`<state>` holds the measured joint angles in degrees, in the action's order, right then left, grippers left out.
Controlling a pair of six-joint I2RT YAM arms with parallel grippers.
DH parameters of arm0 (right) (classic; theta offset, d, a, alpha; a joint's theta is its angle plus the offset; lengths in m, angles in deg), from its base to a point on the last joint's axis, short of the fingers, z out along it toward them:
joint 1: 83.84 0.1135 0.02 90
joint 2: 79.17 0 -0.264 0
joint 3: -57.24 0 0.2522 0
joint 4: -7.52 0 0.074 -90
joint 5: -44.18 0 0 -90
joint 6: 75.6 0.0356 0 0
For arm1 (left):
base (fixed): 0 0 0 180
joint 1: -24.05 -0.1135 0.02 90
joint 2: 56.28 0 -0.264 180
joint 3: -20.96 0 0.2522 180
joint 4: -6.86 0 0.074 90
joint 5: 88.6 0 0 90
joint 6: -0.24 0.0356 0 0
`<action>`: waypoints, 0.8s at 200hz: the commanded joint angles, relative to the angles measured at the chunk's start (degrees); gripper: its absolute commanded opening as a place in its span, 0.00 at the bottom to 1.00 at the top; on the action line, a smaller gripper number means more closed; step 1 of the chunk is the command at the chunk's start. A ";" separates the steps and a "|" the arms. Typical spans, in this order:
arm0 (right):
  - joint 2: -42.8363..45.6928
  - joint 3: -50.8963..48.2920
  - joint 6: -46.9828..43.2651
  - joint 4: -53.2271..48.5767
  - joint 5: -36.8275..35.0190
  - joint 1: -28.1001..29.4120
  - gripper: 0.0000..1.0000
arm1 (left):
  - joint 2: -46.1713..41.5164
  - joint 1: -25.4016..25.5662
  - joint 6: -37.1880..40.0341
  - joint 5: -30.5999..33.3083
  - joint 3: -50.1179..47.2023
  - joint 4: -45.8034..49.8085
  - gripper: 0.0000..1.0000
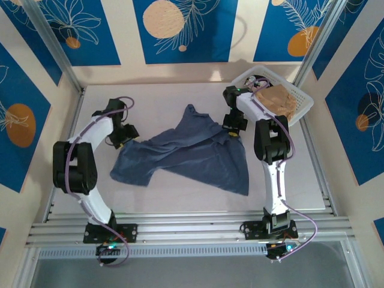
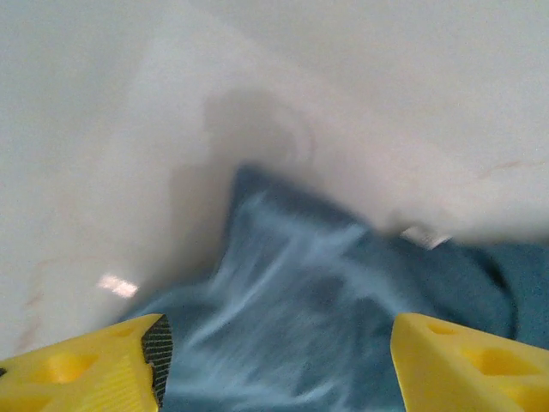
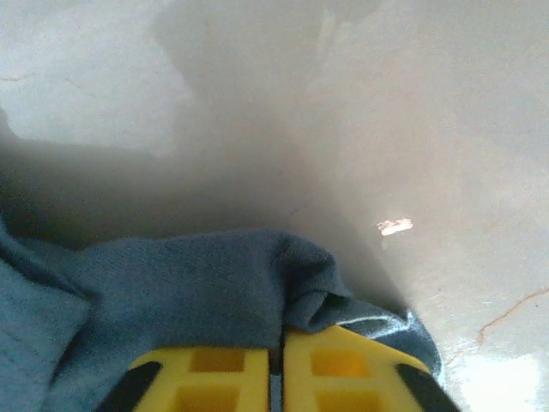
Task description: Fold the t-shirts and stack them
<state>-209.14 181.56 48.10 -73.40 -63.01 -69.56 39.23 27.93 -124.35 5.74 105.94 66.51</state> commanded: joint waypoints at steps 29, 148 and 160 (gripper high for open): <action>9.29 -1.41 0.45 -2.63 4.82 0.04 0.45 | -13.71 -3.27 -1.11 2.51 -14.66 12.52 0.71; 47.39 -49.01 23.27 2.86 17.85 -1.61 0.54 | -2.93 -6.62 -5.77 -6.59 -21.58 -10.73 0.32; 50.40 -54.33 25.86 2.69 18.22 -2.76 0.56 | -4.35 -6.65 -6.10 -6.50 -22.37 -11.17 0.18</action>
<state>-163.94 135.03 64.69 -69.29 -48.28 -70.85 35.49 21.64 -128.98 1.06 84.96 64.04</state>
